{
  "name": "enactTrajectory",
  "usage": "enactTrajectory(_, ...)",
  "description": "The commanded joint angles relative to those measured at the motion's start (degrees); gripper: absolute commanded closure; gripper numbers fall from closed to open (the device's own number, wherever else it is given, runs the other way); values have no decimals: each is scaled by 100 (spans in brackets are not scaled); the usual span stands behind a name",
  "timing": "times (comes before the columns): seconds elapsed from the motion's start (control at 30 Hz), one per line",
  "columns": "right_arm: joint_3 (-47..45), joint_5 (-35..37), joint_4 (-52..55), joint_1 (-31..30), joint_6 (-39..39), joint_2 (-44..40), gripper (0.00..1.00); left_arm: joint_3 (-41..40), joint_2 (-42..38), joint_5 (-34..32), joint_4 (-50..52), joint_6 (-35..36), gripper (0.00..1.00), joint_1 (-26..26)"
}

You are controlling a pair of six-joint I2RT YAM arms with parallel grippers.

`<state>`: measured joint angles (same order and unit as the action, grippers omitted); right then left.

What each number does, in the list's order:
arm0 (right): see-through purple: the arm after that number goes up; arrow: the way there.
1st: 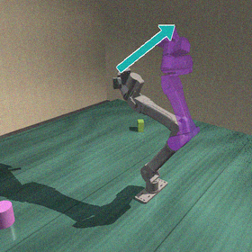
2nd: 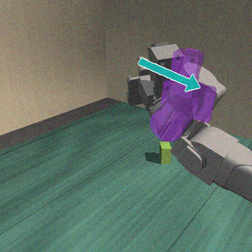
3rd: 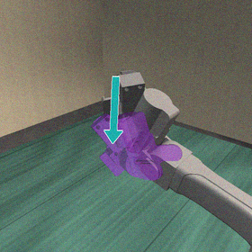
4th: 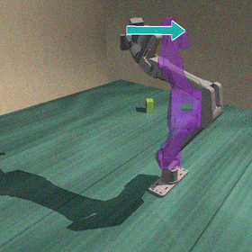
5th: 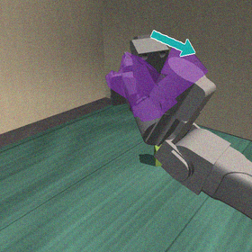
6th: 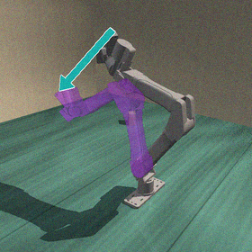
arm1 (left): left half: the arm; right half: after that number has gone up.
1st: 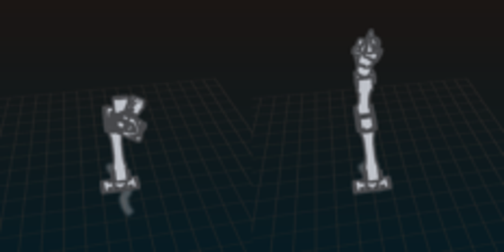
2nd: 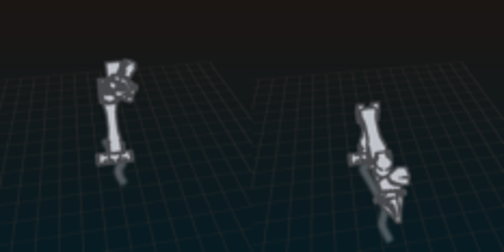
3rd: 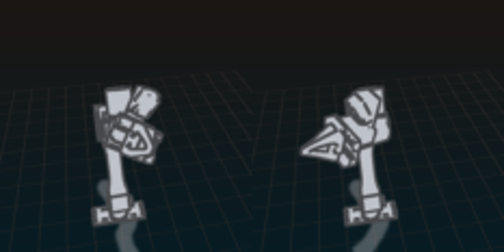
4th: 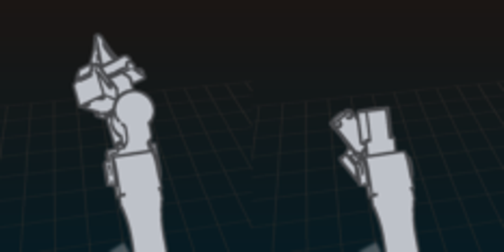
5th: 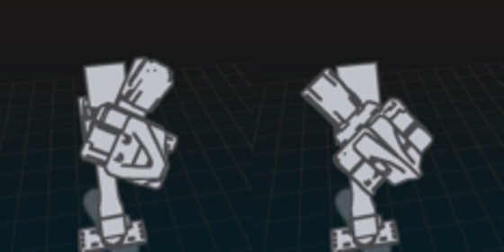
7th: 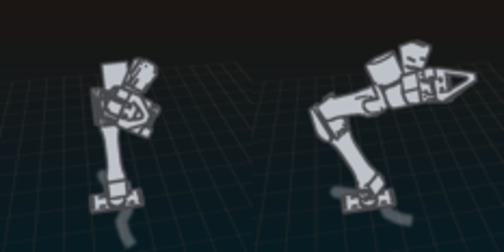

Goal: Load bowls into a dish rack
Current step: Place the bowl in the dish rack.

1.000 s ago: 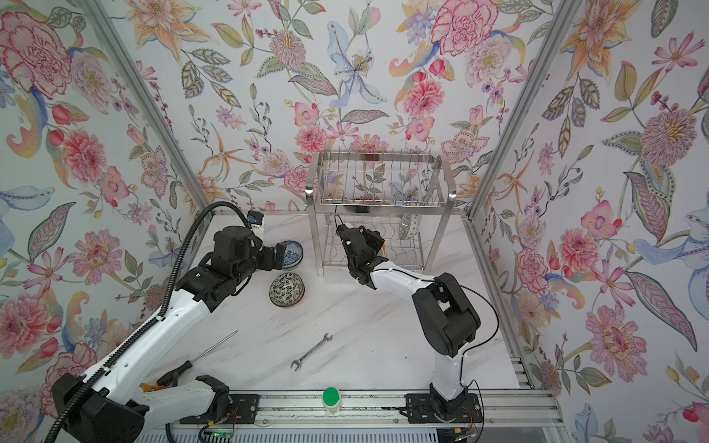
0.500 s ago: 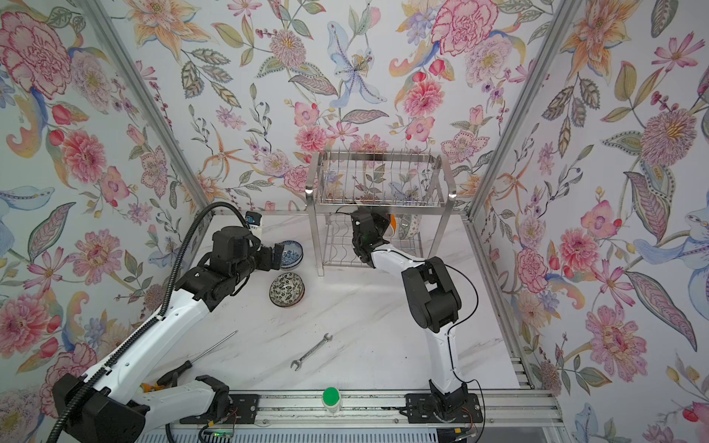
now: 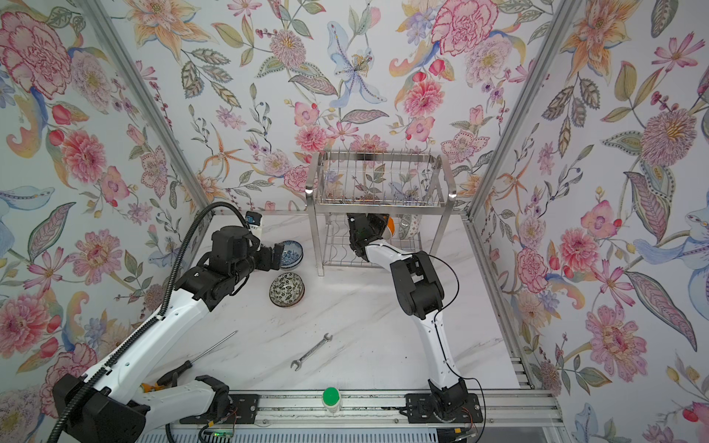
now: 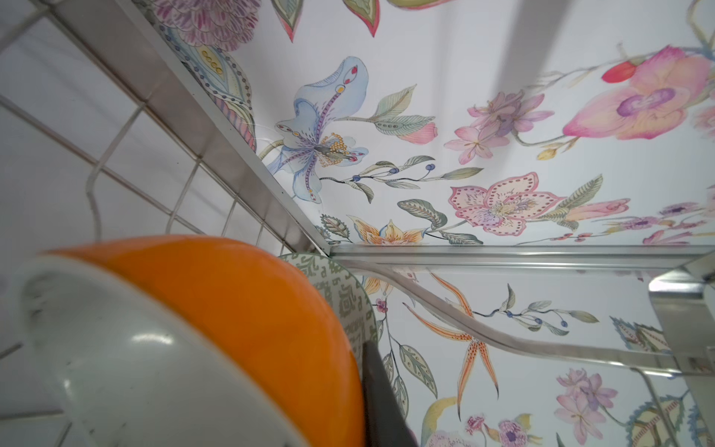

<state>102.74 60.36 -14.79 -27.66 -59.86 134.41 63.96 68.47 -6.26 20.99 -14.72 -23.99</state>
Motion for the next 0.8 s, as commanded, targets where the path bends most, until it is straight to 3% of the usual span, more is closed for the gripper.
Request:
enactTrajectory(0.0,393,261,208,124,355,118,100,-83,-48,46,80,68,1,66)
enactTrajectory(0.53,1801,398,1614,311,1125,838,100,-191,-118,41,85,57,1,84)
enactTrajectory(0.77,2015,455,1854,368,1265,988,100,-194,-95,72,67,48,1,94)
